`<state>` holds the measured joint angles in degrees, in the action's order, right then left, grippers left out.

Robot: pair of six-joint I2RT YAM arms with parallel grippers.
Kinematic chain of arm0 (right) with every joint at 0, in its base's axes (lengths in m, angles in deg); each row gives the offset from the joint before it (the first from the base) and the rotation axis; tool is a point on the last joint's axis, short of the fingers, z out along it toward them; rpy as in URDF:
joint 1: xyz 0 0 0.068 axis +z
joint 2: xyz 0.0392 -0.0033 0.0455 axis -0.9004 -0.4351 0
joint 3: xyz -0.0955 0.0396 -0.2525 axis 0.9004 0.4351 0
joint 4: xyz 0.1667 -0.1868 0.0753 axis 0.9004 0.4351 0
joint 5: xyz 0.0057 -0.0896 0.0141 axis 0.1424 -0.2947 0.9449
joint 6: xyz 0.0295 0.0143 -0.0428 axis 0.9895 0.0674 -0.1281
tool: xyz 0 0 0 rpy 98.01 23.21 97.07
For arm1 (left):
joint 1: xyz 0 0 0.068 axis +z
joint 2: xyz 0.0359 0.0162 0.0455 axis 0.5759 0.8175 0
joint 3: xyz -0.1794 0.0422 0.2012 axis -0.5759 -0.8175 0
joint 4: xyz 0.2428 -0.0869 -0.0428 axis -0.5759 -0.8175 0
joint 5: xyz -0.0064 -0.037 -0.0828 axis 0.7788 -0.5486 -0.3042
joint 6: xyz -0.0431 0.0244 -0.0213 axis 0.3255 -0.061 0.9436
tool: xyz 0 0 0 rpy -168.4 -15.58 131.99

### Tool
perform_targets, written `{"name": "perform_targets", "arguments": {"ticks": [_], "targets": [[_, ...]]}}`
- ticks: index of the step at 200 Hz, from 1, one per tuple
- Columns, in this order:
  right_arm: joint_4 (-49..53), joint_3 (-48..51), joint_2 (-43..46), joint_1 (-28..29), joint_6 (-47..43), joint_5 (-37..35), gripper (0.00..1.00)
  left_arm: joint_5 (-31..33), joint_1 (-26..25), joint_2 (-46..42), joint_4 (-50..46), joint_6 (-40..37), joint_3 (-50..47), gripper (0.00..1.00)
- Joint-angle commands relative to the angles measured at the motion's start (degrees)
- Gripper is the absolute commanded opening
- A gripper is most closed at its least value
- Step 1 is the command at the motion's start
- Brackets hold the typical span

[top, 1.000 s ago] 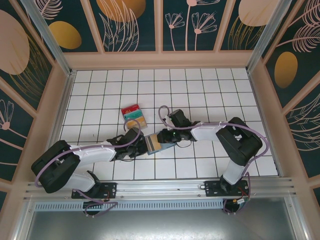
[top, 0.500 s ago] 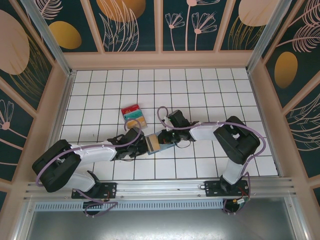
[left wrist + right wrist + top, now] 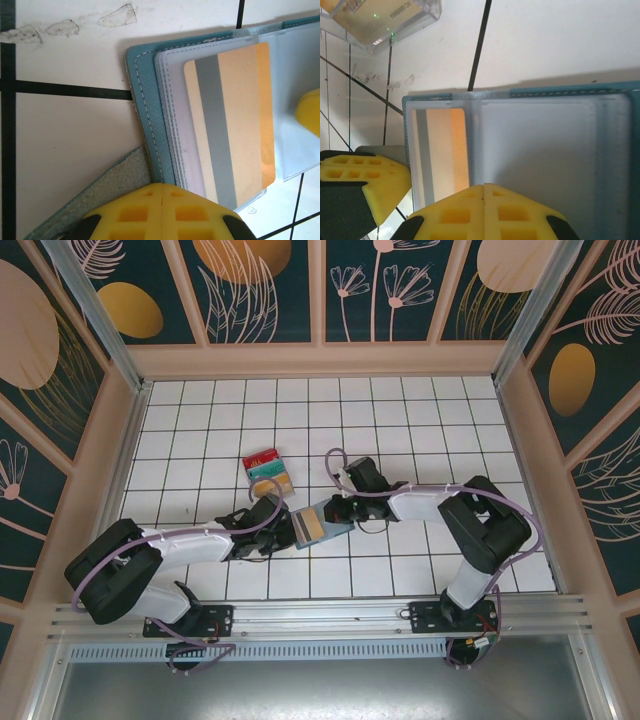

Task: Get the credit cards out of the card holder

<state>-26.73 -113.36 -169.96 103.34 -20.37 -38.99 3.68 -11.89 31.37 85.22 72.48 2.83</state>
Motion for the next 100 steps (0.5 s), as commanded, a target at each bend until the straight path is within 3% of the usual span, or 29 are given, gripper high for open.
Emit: {"name": "perform_targets", "arguments": {"ticks": [1, 53, 100], "targets": [[1.3, 1.4, 2.2, -1.0, -1.5, -0.9, 0.00, -0.6, -0.4, 0.7, -2.1, -1.3, 0.3, 0.00], [1.6, 0.7, 3.1, -0.6, -2.8, 0.3, 0.00, 2.1, -0.3, -1.7, -7.2, -2.7, 3.3, 0.00], [1.1, -1.0, 1.7, 0.9, -2.1, 0.3, 0.09, 1.6, -0.4, -2.7, -8.8, -3.8, 6.6, 0.00]]}}
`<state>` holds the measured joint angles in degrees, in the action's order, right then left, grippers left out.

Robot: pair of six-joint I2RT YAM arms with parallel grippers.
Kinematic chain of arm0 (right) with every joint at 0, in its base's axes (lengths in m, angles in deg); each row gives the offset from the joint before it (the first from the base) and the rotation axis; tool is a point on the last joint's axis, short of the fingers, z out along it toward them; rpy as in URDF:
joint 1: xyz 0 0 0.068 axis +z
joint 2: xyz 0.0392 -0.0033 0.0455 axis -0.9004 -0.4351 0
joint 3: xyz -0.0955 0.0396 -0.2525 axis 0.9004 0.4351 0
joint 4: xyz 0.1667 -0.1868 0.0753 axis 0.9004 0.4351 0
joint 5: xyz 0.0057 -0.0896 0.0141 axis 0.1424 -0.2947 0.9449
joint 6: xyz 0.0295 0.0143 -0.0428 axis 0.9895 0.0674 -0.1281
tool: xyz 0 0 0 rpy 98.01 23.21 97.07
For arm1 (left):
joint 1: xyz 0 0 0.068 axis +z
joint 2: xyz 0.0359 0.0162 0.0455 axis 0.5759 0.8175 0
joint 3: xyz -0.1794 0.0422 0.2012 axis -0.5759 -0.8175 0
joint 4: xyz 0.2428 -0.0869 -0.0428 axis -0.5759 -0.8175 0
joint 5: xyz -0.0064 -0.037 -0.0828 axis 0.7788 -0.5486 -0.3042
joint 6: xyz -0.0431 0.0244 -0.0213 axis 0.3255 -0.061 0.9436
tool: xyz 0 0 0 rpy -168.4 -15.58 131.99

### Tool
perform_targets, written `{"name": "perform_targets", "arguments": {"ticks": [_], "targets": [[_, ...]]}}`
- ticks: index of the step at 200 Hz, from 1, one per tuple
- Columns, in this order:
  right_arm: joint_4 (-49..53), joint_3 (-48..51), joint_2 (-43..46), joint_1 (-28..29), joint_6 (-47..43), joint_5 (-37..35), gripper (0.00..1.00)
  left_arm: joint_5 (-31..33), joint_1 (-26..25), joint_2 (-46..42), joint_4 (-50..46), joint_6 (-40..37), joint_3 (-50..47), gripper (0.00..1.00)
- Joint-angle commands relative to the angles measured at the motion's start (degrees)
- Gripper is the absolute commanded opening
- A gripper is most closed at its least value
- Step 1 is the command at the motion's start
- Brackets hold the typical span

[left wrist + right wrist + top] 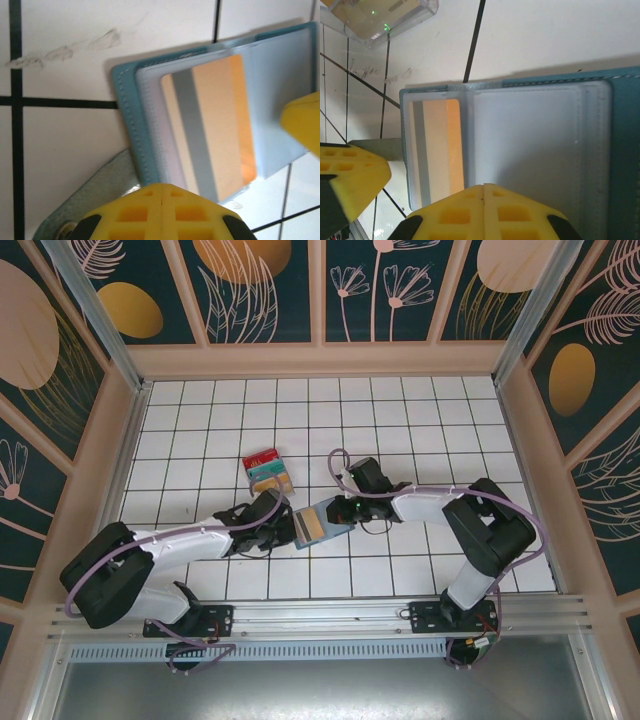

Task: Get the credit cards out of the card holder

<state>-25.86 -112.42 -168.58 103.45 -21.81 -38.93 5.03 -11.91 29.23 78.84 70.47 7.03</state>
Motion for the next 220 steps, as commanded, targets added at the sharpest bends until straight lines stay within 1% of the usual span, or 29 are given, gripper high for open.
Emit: {"name": "perform_targets", "arguments": {"ticks": [1, 22, 40, 55, 72, 83, 109, 159, 167, 180, 205, 220], "targets": [[0.3, -2.0, 0.4, 0.9, -0.7, 0.3, 0.09, 0.2, -0.4, -0.5, -2.4, -1.8, 2.5, 0.00], [-0.1, -2.2, -0.1, 1.4, -0.5, 0.3, 0.10, -0.6, -0.3, 1.7, -1.1, -2.6, 3.5, 0.00], [-0.2, -2.4, -0.3, 1.7, -0.4, 0.3, 0.12, -1.2, -0.3, 3.9, -0.5, -2.9, 3.7, 0.00], [-0.4, -2.3, -0.3, 2.0, -0.2, 0.4, 0.16, -1.6, -0.3, 5.1, 0.0, -2.5, 3.1, 0.00], [-0.7, -2.4, -0.7, 2.2, -0.1, 0.7, 0.23, -1.8, -0.3, 5.4, 0.7, -2.3, 1.9, 0.00], [-1.0, -2.3, -1.1, 2.3, 0.1, 1.3, 0.25, -2.0, -0.3, 5.4, 1.2, -2.1, 1.3, 0.00], [-1.3, -2.8, -2.8, 2.4, 0.3, 2.0, 0.27, -2.5, -0.3, 6.3, 2.0, -1.7, 0.6, 0.00], [-2.3, -3.0, -4.7, 2.8, 0.6, 3.1, 0.27, -2.8, -0.4, 6.5, 2.2, -1.5, 0.0, 0.00], [-2.2, -3.1, -4.9, 2.9, 0.6, 3.2, 0.25, -2.8, -0.4, 6.4, 2.2, -1.5, 0.0, 0.00], [-2.3, -3.2, -5.0, 3.0, 0.7, 3.3, 0.20, -2.8, -0.3, 6.4, 2.3, -1.5, -0.1, 0.00], [-2.3, -2.7, -4.3, 3.0, 0.9, 3.1, 0.00, -2.8, -0.3, 6.0, 2.2, -1.3, -0.3, 0.00], [-2.1, -2.6, -3.6, 3.0, 0.8, 2.8, 0.00, -2.8, -0.4, 6.0, 2.1, -1.1, -0.4, 0.00]]}}
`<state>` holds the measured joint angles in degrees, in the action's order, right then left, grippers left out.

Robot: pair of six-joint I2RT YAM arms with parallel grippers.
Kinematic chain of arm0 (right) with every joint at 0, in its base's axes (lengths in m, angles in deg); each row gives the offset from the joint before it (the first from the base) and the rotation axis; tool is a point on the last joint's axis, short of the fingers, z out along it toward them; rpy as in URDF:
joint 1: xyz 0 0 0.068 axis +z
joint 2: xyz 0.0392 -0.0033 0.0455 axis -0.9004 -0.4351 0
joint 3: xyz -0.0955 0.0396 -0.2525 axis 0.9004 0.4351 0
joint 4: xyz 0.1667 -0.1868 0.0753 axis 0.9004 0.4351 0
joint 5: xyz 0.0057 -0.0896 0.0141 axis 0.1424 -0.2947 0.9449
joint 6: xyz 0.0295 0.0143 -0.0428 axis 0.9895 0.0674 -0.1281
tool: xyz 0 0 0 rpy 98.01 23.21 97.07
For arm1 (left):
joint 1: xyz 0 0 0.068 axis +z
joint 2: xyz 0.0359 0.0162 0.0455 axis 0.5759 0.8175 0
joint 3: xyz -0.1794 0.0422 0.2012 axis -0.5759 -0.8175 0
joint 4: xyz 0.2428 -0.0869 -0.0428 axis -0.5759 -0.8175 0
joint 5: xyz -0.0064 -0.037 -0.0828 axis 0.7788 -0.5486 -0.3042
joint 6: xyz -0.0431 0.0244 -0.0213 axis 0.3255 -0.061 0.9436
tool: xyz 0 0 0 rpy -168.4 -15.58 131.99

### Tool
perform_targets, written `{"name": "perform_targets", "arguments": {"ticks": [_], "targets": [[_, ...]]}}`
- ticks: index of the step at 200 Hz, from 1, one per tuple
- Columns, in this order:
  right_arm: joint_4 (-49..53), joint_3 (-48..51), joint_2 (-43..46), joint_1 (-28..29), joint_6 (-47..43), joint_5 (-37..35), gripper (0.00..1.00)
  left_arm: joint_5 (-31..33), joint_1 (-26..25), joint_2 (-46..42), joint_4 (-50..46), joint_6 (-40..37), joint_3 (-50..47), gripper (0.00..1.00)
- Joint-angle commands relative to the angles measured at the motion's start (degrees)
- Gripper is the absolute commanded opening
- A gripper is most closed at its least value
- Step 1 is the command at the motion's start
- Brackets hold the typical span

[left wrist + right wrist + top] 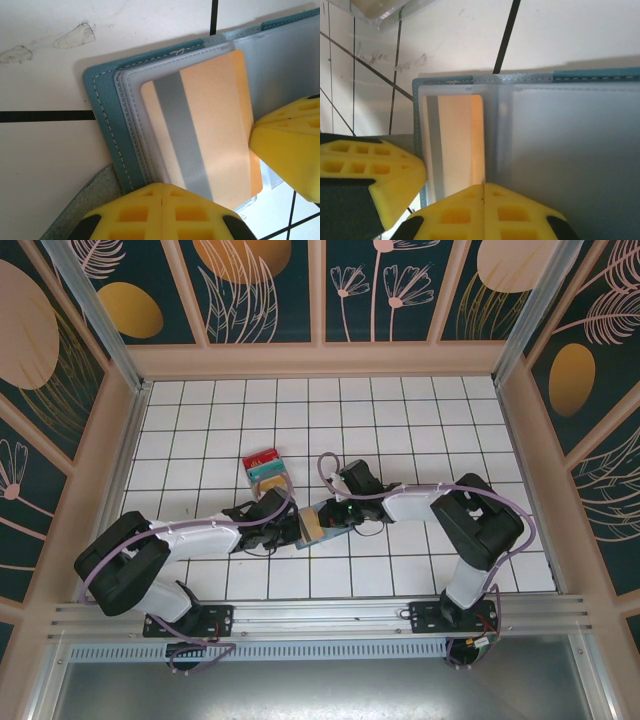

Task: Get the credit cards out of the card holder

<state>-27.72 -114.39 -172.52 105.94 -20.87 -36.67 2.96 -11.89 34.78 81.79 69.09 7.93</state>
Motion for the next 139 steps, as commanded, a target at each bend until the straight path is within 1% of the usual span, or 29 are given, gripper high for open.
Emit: {"name": "perform_targets", "arguments": {"ticks": [1, 32, 66, 93, 106, 139], "targets": [[-0.3, -0.6, 0.3, 0.5, -0.1, 0.6, 0.00, -0.7, -0.4, 0.5, -0.9, 0.3, -1.3, 0.00], [0.5, 0.5, 2.1, -0.1, -0.3, -1.4, 0.00, -0.6, -0.3, 0.1, -0.9, 0.4, -1.7, 0.00], [0.7, 2.9, 5.0, -2.6, 0.0, -2.7, 0.00, -0.5, -0.4, -0.7, -0.9, 0.8, -2.6, 0.00], [1.6, 4.4, 7.0, -4.8, -0.8, -2.5, 0.00, -0.4, -0.4, -1.1, -1.1, 0.9, -2.7, 0.00], [2.3, 4.6, 8.5, -5.6, -1.3, -2.5, 0.00, -0.3, -0.4, -1.4, -1.3, 0.9, -2.5, 0.00], [6.4, 4.1, 13.8, -8.2, -3.2, -5.1, 0.00, 0.6, -0.4, -2.6, -1.7, 1.2, -1.8, 0.00]]}}
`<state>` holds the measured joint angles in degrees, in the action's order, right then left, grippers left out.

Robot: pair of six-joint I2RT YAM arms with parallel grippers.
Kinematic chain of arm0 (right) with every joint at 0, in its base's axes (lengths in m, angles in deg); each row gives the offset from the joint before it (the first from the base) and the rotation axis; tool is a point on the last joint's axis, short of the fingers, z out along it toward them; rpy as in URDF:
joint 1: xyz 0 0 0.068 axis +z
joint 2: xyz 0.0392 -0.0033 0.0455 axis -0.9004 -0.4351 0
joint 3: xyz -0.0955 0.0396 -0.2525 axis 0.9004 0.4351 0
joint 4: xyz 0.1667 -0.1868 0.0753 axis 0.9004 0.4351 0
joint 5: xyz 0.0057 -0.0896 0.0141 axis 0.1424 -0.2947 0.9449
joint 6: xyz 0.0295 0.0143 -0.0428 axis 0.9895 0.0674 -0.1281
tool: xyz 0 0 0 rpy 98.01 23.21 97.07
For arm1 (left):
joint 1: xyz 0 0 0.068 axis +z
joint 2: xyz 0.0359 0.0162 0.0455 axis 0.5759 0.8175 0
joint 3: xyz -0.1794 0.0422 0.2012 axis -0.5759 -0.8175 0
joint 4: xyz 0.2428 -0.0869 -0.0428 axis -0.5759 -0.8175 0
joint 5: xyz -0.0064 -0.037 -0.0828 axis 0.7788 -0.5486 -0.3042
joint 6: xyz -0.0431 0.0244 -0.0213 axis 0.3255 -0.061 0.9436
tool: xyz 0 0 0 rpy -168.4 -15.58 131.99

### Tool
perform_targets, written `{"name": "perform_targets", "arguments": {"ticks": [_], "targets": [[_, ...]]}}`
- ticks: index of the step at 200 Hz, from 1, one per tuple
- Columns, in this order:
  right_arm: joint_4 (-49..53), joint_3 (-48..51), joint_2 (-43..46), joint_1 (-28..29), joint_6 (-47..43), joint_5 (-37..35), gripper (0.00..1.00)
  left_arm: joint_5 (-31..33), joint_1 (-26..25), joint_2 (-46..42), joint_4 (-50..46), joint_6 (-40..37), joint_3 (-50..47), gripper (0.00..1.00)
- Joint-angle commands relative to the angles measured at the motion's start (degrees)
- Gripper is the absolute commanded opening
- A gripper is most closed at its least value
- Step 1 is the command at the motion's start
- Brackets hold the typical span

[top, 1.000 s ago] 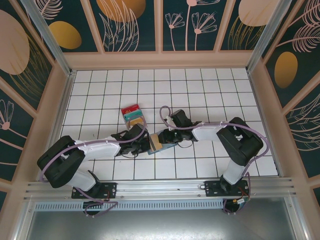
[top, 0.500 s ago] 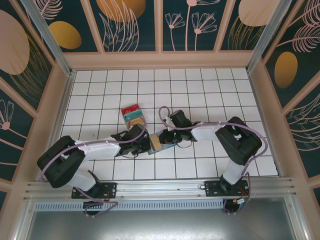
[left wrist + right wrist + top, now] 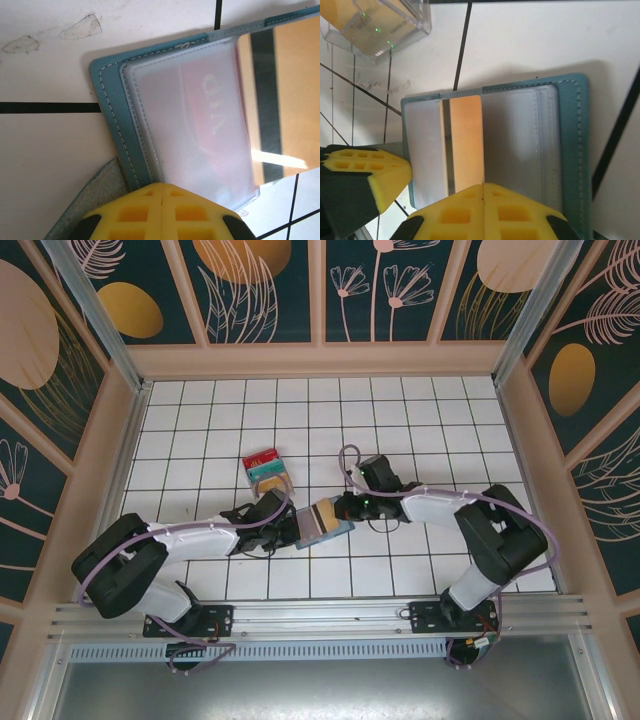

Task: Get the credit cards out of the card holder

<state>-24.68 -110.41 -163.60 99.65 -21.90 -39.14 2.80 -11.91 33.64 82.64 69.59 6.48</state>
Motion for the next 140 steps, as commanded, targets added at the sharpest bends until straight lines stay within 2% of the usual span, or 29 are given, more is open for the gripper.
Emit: {"name": "perform_targets", "arguments": {"ticks": [1, 19, 36, 40, 47, 66, 73, 78, 87, 98, 140], "targets": [[3.4, 0.2, 5.1, -2.0, -2.2, -2.7, 0.00, 0.8, -0.4, -1.5, -2.6, 0.7, -0.3, 0.00], [5.3, -0.1, 8.1, -3.6, -3.1, -3.3, 0.00, 1.1, -0.3, -2.4, -2.5, 1.1, 0.2, 0.00], [6.5, -0.7, 10.4, -3.8, -3.8, -2.9, 0.00, 1.6, -0.3, -3.7, -2.3, 1.7, 1.0, 0.13], [6.7, -0.9, 10.8, -3.8, -3.9, -2.8, 0.00, 1.7, -0.3, -4.1, -2.2, 1.9, 1.2, 0.19], [7.0, -1.2, 11.5, -3.8, -4.1, -2.4, 0.00, 2.1, -0.4, -5.0, -1.9, 2.2, 1.6, 0.36], [6.3, -1.6, 13.2, -3.8, -4.0, -0.6, 0.00, 3.1, -0.3, -7.4, -0.6, 3.3, 2.5, 0.50], [5.9, -1.9, 13.6, -3.7, -3.9, 0.2, 0.00, 3.8, -0.3, -8.4, 0.0, 4.0, 2.8, 0.64], [5.8, -2.0, 13.9, -3.7, -3.7, 0.8, 0.00, 4.3, -0.3, -9.1, 0.3, 4.3, 3.0, 0.68], [5.3, -2.3, 14.4, -5.5, -3.2, 1.9, 0.00, 5.1, -0.2, -10.4, 0.9, 5.1, 3.4, 0.69], [3.9, -2.4, 15.2, -6.3, -2.1, 3.9, 0.00, 5.2, 0.1, -11.8, 2.0, 6.4, 3.5, 0.63], [-4.8, -1.0, 17.9, -9.5, 5.1, 13.8, 0.00, 0.5, 4.0, -16.3, 18.2, 14.0, -1.0, 0.52]]}}
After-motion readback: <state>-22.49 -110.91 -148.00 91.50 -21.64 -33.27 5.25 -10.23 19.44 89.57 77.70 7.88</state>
